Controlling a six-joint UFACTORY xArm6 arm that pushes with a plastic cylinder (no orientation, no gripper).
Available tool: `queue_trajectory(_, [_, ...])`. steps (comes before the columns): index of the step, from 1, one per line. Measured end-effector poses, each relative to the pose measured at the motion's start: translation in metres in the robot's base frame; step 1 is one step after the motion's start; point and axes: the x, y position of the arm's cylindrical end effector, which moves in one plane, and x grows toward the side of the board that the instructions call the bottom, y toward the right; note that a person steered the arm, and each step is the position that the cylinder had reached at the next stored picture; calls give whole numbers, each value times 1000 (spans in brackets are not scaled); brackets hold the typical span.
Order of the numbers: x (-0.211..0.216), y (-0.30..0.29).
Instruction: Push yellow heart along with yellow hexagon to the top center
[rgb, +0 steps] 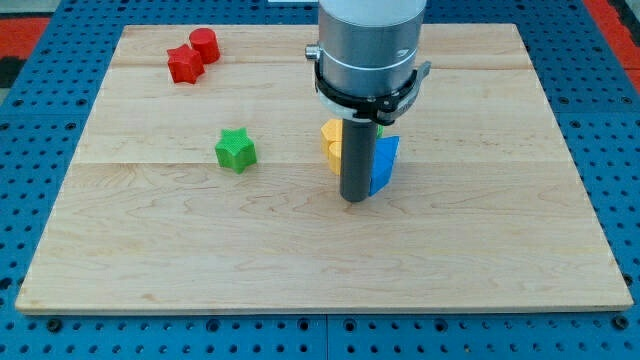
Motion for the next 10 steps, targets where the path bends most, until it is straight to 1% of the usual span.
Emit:
queue_trajectory(1, [-14,0])
queue_trajectory(2, [-19,0])
queue_trajectory(6, [-88,-47])
queue_trajectory(8, [-117,-48])
queue_trajectory(10, [-162,-48])
